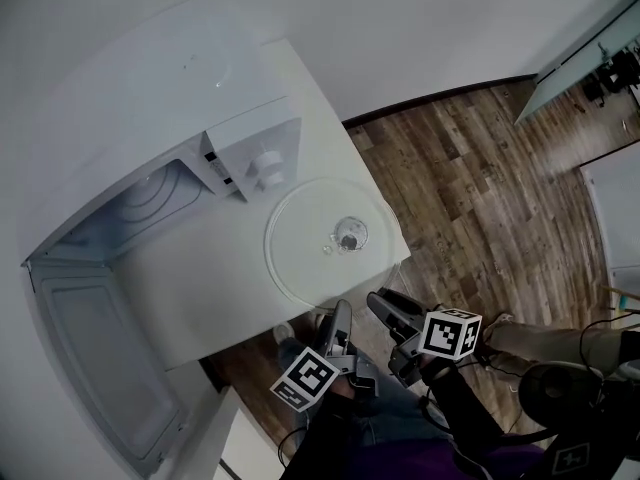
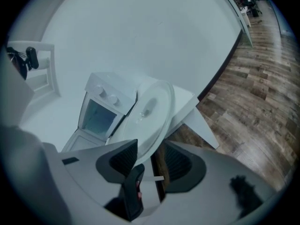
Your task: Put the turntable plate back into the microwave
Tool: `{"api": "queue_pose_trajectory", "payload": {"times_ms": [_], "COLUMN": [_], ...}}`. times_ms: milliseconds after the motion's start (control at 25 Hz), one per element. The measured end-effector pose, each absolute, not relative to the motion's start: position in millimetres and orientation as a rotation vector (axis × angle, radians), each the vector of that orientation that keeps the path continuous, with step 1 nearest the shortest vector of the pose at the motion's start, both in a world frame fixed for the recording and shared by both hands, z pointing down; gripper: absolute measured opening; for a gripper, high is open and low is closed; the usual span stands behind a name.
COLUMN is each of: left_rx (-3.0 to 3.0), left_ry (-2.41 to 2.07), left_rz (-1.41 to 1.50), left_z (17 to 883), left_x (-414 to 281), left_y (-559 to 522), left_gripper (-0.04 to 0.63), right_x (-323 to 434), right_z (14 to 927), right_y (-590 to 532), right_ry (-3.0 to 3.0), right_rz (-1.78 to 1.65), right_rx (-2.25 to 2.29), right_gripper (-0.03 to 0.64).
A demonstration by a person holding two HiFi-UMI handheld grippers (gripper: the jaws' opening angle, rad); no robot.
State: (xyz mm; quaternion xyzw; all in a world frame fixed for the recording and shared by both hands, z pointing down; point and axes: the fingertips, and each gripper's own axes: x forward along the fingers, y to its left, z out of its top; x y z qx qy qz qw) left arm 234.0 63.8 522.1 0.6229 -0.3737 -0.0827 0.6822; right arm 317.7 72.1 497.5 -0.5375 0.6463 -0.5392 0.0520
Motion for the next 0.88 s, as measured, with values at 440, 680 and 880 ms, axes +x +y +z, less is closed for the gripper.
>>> {"api": "queue_pose_trajectory", "payload": {"times_ms": [440,680,880], "left_rx": [1.356,1.367,1.368], "left_ry": [-0.781,-0.768,-0.770], "left_rz": [-0.268,-0.307,-0.330], "left_z": [525.2,516.3,514.5], "left_x": [253.6,258.2,256.1], "left_y": [51.2,49.6,48.7], "left_gripper": [0.196,0.078,0.090], "right_x": [303.0,304.3,304.4], "right_z": [510.0,511.4,499.8], "right_y": [63.3,64.0,57.7], "right_ry": [1.921,1.829,1.912], "right_rz": [-1.733,-1.761,-1.713], "right_rx": [-1.540,-1.473,-1.433], "right_gripper": [0.170,0.103,0.087]}}
